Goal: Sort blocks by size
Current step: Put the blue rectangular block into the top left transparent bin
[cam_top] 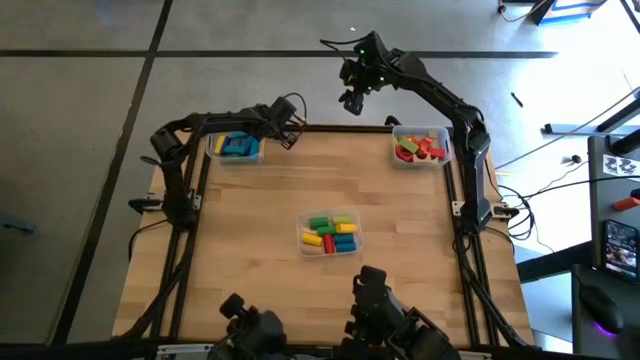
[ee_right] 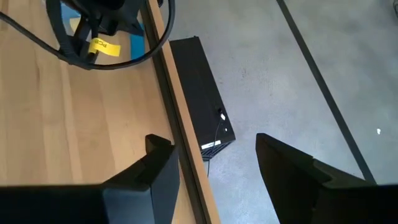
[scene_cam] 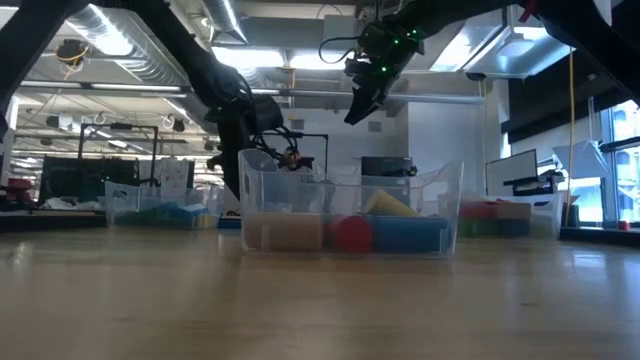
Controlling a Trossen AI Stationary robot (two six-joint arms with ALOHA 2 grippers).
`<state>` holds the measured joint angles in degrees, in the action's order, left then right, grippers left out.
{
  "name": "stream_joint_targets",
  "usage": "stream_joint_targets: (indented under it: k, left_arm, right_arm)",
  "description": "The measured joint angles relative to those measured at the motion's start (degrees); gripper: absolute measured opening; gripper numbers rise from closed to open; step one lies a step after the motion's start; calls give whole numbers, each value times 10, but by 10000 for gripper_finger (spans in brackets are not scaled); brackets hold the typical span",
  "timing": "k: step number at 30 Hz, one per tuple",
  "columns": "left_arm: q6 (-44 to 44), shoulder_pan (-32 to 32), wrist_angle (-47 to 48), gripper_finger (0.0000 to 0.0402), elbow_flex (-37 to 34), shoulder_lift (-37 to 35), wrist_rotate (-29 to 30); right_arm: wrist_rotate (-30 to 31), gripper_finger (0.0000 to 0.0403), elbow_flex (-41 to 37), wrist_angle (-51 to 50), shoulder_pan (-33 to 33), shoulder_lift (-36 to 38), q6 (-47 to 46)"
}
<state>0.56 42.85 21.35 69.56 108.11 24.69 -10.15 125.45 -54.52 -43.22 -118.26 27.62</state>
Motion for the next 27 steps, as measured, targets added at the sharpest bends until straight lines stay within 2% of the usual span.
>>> stream_joint_targets:
  k: [8,13,20,24,27]
  left_arm:
    - [57,10,11,1,0,13,-33]
    - [81,15,0,1,0,16,-36]
    - [163,19,1,1,2,49,-34]
    - [166,10,3,1,2,46,-37]
    - [193,-3,18,1,1,34,-60]
  right_arm:
    - [-1,205,0,-7,0,0,0]
    - [-14,205,0,-7,1,-1,0]
    - [-32,205,0,-9,1,-1,0]
    - [-36,205,0,-11,1,-1,0]
    - [-36,205,0,-11,1,-1,0]
